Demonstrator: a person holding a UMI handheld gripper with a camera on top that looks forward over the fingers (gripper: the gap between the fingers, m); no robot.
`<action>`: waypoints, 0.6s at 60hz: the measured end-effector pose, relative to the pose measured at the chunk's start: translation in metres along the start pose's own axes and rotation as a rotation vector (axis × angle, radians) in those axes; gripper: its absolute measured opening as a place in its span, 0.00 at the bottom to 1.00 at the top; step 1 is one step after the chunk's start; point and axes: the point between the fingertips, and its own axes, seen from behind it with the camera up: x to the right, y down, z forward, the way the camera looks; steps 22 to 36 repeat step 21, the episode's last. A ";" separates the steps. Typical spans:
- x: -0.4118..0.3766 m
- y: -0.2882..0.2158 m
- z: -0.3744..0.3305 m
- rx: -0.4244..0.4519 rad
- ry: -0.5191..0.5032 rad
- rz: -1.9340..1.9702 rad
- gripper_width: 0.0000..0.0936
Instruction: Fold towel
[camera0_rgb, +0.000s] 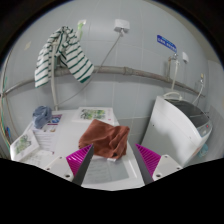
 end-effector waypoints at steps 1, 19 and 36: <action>-0.004 0.003 -0.011 0.000 -0.009 0.008 0.90; -0.040 0.061 -0.142 -0.084 -0.145 0.071 0.91; -0.038 0.063 -0.145 -0.091 -0.149 0.083 0.90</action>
